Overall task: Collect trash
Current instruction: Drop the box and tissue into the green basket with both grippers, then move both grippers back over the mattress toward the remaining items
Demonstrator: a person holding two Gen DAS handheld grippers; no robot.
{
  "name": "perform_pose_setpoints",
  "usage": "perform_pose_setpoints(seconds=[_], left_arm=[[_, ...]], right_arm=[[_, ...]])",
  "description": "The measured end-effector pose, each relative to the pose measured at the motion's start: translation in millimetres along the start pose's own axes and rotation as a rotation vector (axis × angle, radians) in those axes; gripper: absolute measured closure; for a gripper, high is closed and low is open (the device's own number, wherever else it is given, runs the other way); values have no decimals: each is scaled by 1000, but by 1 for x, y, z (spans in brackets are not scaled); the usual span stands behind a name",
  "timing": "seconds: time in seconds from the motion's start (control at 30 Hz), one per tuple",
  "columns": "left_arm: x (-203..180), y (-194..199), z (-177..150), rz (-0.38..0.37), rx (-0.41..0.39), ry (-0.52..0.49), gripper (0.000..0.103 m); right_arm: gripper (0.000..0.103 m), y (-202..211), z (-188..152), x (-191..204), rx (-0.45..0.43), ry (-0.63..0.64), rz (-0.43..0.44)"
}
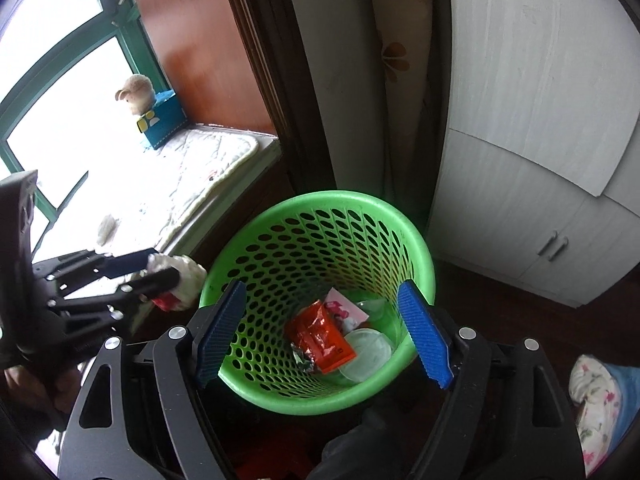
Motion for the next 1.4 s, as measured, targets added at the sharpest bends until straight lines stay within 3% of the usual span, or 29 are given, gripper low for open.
perform_pose_setpoints(seconds=[0.17, 0.33, 0.63, 0.97, 1.4], left_arm=[[-4, -1, -4, -11, -1, 4, 44], [4, 6, -5, -10, -9, 23, 43], [49, 33, -6, 75, -59, 87, 34], [126, 78, -6, 192, -154, 207, 21], [269, 128, -17, 418, -236, 410, 20]], right_arm=[[25, 1, 0, 0, 0, -3, 6], [25, 1, -1, 5, 5, -1, 16], [20, -3, 4, 31, -4, 26, 50], [16, -14, 23, 79, -4, 93, 113], [15, -35, 43, 147, 14, 190, 184]])
Point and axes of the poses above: each gripper's, at about its wrist camera, not at the fingertips, and y roughly against the way its jaws point, x to its left, z to its top, the point moved 9 cm from there along -y, roughly the way its jaws point, and after that the axes turned 13 degrees about y, right-handed, at the moved point
